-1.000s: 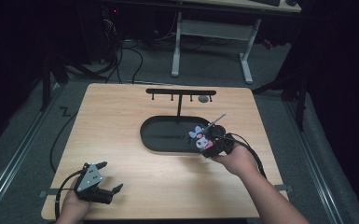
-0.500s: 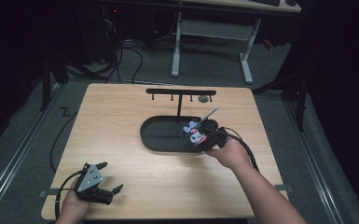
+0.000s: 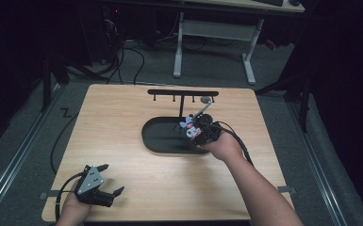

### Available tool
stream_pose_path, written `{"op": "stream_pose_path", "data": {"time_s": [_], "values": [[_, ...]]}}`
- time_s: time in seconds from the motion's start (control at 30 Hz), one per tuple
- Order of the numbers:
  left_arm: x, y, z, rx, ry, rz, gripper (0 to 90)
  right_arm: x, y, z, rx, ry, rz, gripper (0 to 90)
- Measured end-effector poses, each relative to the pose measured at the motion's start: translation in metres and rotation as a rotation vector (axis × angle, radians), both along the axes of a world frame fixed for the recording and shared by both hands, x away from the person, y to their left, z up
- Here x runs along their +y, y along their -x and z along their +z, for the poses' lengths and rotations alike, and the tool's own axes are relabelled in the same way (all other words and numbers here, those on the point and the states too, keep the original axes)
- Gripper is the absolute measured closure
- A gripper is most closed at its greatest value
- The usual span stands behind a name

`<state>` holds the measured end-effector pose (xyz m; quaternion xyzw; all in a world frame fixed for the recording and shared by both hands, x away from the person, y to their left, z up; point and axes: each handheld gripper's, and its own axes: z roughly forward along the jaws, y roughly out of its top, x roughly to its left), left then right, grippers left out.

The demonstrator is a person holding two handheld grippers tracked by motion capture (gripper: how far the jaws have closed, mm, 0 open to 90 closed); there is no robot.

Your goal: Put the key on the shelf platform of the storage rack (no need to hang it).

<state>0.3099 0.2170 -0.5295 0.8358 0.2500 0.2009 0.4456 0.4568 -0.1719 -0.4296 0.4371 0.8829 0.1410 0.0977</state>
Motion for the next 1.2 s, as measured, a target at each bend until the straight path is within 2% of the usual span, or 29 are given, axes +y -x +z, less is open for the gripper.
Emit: {"op": "stream_pose_path", "data": {"time_s": [0.07,0.23,0.3,0.53,0.7,0.73,0.87,1.03,1.07,1.2], "values": [[0.000,0.000,-0.001,0.003,-0.004,-0.004,3.4,0.004,-0.004,-0.002,0.008,-0.009,-0.017,47.5],[-0.004,-0.003,0.000,0.000,-0.004,-0.004,4.3,0.011,-0.015,-0.008,-0.002,0.013,0.002,47.4],[-0.005,-0.004,-0.001,0.003,-0.014,-0.009,4.4,0.015,-0.019,-0.010,0.008,0.003,0.000,47.5],[-0.004,-0.004,0.000,0.000,-0.007,-0.006,4.4,0.025,-0.031,-0.012,0.006,-0.004,-0.002,47.4],[-0.004,-0.004,-0.001,0.002,-0.013,-0.013,4.5,0.030,-0.039,-0.016,0.008,0.007,-0.014,47.4],[-0.004,-0.005,-0.001,0.000,-0.013,-0.012,4.5,0.029,-0.041,-0.017,0.004,0.010,-0.002,47.4],[-0.004,-0.006,-0.001,0.000,-0.010,-0.009,5.2,0.025,-0.044,-0.025,0.026,0.018,-0.014,47.4],[-0.005,-0.006,-0.001,0.003,-0.014,-0.014,5.2,0.020,-0.041,-0.035,0.049,0.042,-0.010,47.4],[-0.005,-0.006,-0.001,0.003,-0.013,-0.016,5.2,0.016,-0.038,-0.037,0.061,0.047,-0.026,47.3],[-0.006,-0.007,-0.002,0.007,-0.014,-0.017,5.3,0.009,-0.035,-0.038,0.066,0.056,-0.032,47.3]]}}
